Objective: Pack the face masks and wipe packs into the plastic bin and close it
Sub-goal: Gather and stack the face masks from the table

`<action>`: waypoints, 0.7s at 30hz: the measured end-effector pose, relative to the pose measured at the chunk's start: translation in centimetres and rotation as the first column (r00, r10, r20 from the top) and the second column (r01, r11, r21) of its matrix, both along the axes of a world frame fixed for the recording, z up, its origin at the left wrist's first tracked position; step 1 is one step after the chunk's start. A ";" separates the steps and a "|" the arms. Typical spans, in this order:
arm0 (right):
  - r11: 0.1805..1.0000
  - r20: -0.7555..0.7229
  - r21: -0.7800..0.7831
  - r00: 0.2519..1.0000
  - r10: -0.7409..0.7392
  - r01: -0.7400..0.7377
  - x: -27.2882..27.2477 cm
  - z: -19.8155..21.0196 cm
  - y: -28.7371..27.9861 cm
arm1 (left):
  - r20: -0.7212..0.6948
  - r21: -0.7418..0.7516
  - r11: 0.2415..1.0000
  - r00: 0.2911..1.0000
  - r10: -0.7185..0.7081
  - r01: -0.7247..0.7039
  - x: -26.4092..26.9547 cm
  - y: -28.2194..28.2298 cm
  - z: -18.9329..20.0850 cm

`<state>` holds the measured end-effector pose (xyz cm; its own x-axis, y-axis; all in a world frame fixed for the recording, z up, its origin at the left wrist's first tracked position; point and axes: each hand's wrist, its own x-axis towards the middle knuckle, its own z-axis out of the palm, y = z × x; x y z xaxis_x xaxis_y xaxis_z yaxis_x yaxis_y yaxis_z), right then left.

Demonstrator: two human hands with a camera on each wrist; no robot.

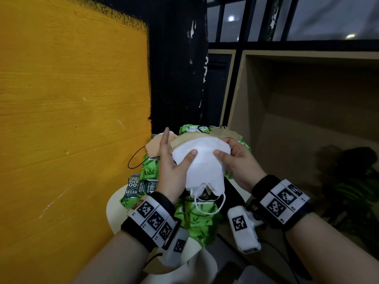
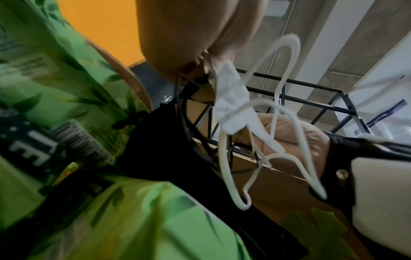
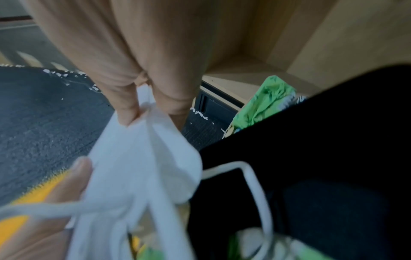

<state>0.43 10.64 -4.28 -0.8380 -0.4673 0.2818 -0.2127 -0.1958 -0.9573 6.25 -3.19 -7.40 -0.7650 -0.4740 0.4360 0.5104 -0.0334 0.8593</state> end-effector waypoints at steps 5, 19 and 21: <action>0.991 0.138 -0.118 0.987 0.078 -0.062 0.6 0.4 -0.4 | -0.025 0.000 0.996 0.996 0.088 -0.088 -0.3 0.8 0.2; 0.994 -0.007 -0.030 0.995 -0.102 0.101 0.8 0.4 -0.5 | 0.051 0.126 0.991 0.997 -0.062 0.055 0.3 1.2 0.5; 0.973 -0.216 0.105 0.960 -0.180 0.206 0.9 0.6 -0.4 | 0.065 0.063 0.997 0.996 -0.058 0.054 0.3 1.1 0.4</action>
